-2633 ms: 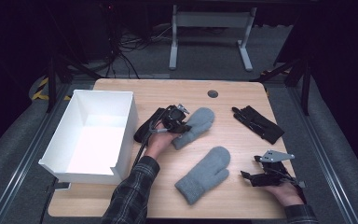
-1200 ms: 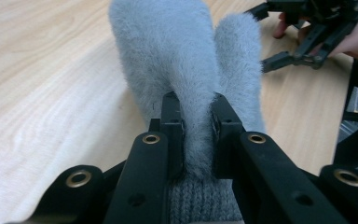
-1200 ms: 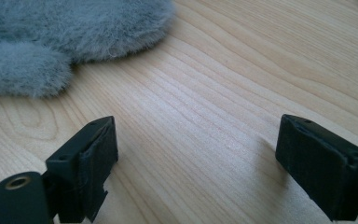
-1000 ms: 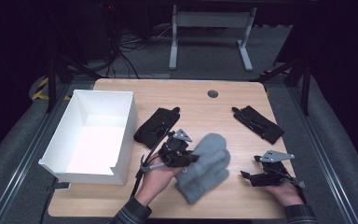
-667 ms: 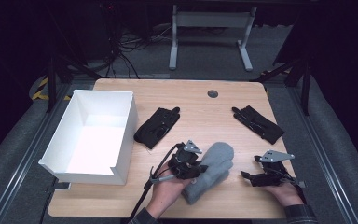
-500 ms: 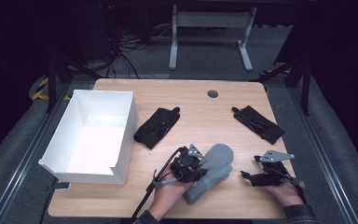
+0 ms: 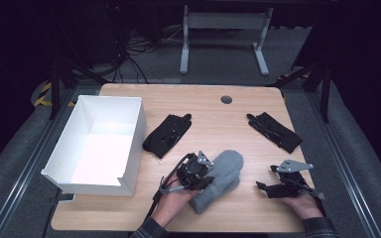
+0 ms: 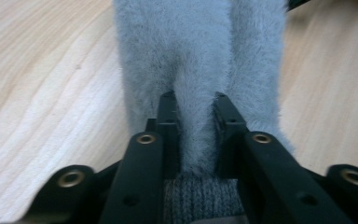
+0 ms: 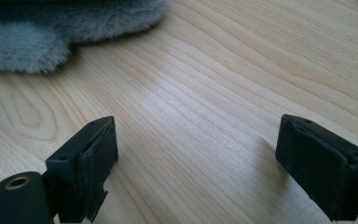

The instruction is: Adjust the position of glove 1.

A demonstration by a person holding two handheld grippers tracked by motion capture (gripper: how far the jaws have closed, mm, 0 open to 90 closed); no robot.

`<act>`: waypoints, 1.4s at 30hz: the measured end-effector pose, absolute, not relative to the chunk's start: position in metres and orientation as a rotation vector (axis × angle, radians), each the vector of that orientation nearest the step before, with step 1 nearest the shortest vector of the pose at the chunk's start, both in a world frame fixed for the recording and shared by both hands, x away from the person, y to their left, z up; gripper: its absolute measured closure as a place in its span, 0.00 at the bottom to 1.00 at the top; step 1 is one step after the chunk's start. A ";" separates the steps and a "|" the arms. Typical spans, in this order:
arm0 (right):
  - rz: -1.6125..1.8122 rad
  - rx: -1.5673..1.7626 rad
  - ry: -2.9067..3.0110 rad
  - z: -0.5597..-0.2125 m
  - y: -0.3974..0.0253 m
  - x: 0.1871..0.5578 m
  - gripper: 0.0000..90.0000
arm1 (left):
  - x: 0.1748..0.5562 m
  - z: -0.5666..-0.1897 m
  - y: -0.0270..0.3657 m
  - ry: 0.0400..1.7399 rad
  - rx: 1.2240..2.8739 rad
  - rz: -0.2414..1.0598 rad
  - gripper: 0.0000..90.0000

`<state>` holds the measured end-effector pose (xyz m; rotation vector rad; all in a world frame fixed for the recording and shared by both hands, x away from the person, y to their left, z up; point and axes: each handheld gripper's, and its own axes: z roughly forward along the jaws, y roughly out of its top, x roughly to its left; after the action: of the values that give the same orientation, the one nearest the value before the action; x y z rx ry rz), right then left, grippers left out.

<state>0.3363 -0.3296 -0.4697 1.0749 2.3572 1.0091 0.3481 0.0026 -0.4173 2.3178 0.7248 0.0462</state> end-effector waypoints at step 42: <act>1.079 1.020 2.400 -0.444 -0.308 0.336 0.88 | 0.394 -0.419 -0.003 0.584 2.313 -0.025 0.15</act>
<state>0.3360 -0.3076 -0.4443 1.0199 2.3997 1.0793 0.3937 -0.0033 -0.4193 2.3132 0.5840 -0.0254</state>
